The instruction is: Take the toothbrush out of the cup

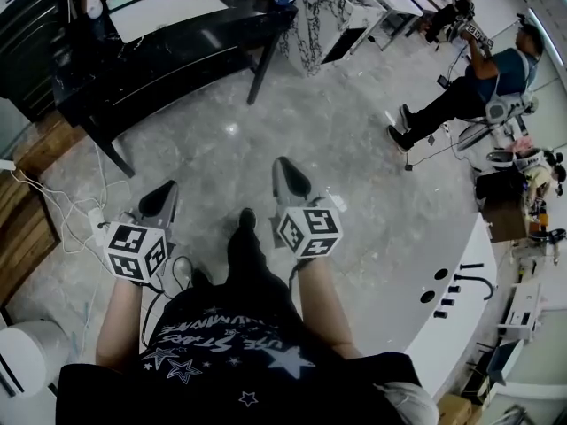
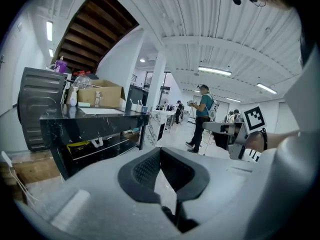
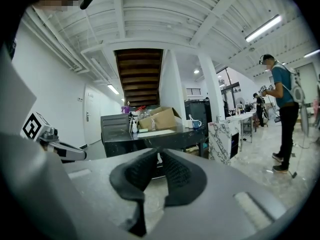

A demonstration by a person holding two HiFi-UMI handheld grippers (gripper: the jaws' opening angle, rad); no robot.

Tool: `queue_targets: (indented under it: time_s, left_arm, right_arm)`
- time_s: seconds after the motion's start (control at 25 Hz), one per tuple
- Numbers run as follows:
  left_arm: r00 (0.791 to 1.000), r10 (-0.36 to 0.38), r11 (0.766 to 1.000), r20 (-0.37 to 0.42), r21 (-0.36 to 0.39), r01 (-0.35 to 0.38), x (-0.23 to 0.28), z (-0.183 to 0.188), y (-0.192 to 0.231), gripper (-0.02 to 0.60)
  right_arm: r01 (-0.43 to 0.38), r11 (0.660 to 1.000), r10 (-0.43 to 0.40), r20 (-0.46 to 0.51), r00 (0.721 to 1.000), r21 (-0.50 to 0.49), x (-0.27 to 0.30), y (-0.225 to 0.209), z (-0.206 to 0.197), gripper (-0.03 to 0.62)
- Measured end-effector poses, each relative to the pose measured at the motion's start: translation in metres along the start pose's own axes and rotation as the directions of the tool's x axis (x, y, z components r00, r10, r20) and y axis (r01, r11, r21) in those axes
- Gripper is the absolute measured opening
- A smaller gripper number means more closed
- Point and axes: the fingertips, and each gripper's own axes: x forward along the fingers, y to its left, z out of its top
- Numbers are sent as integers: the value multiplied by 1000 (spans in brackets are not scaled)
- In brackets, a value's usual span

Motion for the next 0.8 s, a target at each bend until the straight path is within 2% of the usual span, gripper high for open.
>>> queue_targets:
  time_s: [0.2,0.28,0.44,0.8]
  left_arm:
    - [1000,22,1000,-15,1,-22,38,7,8,9]
    - [999,42,999,-18,8,-41,60,16,14,9]
    - [996,83,996,-16,11,-83,114,43,23,9]
    - [991,134,990,12,40,-135,235,111,32,9]
  right_arm:
    - [-13,1000,13,1,1000,25,35,-34,1,194]
    - [-29,999,29,-7,1000,35,58,-52,4,229]
    - [-67,996,67,-6,998,64,111,-99,21,233]
    - [-144,989,144,11,990,41,215,-193,73,233]
